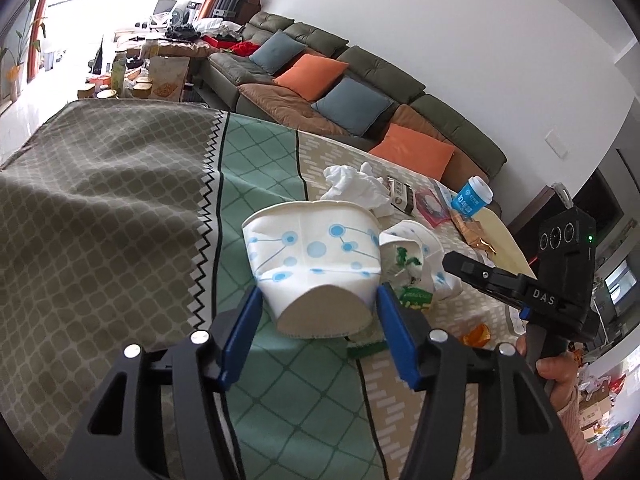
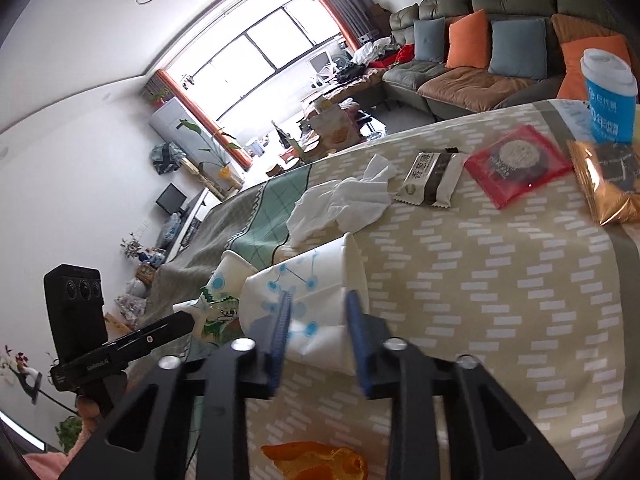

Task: Collect trash
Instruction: 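Grasp the blue-dotted white paper bowl with the left tool while the right tool grasps a white cup, then lift the bowl and cup and carry them over the teal bin with both tools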

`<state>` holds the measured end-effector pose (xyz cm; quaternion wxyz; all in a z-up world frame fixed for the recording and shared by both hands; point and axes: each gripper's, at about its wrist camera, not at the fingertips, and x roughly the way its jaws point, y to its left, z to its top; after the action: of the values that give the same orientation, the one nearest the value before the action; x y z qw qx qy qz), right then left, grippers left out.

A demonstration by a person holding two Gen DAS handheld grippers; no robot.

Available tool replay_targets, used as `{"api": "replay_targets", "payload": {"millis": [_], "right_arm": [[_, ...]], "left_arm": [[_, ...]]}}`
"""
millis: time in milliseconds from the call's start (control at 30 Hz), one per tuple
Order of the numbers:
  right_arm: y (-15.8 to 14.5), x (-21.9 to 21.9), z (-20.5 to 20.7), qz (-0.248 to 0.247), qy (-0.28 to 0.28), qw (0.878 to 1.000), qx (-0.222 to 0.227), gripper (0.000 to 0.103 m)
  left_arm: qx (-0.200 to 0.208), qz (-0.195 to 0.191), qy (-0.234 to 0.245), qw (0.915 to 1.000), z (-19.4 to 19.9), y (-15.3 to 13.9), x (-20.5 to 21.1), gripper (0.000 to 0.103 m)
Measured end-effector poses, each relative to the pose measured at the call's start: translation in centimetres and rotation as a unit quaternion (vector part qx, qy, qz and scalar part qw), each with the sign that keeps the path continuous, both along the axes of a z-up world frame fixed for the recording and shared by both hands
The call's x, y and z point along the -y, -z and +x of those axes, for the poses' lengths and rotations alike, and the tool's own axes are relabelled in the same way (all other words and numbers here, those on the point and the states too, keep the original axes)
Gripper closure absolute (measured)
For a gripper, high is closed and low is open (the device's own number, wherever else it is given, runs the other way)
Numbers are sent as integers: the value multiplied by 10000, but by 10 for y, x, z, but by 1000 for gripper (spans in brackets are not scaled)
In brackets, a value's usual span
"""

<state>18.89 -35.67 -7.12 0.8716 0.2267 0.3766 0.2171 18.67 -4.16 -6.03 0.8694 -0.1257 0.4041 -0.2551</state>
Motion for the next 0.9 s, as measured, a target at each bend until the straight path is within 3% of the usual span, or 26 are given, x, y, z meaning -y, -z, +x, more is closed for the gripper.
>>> {"api": "replay_targets", "payload": {"millis": [67, 267, 900], "right_arm": [[0, 0, -5, 64, -68, 10000, 26, 93], [-4, -4, -17, 108, -180, 9997, 140, 98], [-55, -10, -53, -61, 120, 9960, 882, 99]], "left_arm": [[70, -21, -33, 10000, -4, -3, -4, 44], [213, -98, -195, 9995, -19, -9, -24, 44], [627, -90, -808, 9947, -85, -25, -98, 44]]}}
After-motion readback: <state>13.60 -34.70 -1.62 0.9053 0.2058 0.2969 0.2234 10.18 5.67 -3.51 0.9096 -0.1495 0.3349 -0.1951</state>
